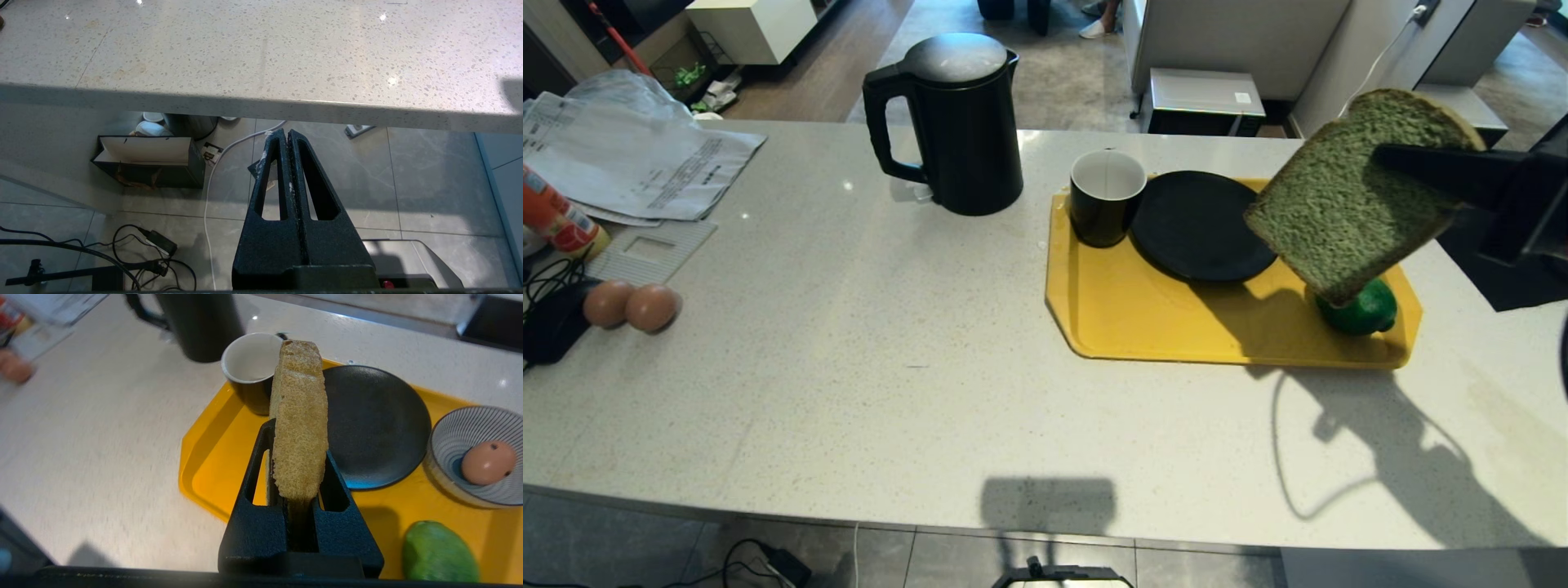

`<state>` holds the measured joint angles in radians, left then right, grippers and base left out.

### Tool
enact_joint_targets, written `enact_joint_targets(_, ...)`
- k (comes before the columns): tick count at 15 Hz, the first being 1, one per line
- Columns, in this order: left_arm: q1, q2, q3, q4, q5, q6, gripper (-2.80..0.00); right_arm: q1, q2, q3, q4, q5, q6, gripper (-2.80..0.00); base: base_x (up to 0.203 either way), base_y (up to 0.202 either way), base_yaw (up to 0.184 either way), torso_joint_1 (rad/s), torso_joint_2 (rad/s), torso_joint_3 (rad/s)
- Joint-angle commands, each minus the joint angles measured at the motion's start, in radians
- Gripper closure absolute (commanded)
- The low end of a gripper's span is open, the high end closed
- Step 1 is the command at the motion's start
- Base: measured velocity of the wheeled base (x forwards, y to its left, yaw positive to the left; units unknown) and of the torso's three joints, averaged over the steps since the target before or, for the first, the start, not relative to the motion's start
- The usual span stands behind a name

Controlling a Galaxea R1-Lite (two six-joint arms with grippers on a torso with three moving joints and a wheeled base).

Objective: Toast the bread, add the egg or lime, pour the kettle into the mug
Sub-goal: Put the baked bread on a plate

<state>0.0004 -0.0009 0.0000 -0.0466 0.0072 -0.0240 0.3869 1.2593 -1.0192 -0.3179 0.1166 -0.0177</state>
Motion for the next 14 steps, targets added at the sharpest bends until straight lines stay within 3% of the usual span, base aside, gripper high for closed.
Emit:
enact_joint_targets(1, 0.001, -0.001, 0.017, -0.001, 0.000, -0.001, 0.00, 0.063, 0.181, -0.041, -0.066, -0.176, 0.112, 0.00, 0.000, 0.000, 0.000, 0.000, 0.00, 0.000)
enact_joint_targets(2, 0.000, -0.001, 0.017, -0.001, 0.000, -0.001, 0.00, 0.070, 0.233, -0.064, -0.088, -0.251, 0.174, 0.00, 0.000, 0.000, 0.000, 0.000, 0.00, 0.000)
enact_joint_targets(4, 0.000, -0.001, 0.017, -0.001, 0.000, -0.001, 0.00, 0.067, 0.303, -0.090, -0.107, -0.313, 0.276, 0.00, 0.000, 0.000, 0.000, 0.000, 0.00, 0.000)
enact_joint_targets(8, 0.001, -0.001, 0.017, -0.001, 0.000, -0.001, 0.00, 0.049, 0.406, -0.180, -0.109, -0.330, 0.344, 0.00, 0.000, 0.000, 0.000, 0.000, 0.00, 0.000)
enact_joint_targets(14, 0.000, -0.001, 0.017, -0.001, 0.000, -0.001, 0.00, 0.049, 0.463, -0.212, -0.105, -0.339, 0.403, 0.00, 0.000, 0.000, 0.000, 0.000, 0.00, 0.000)
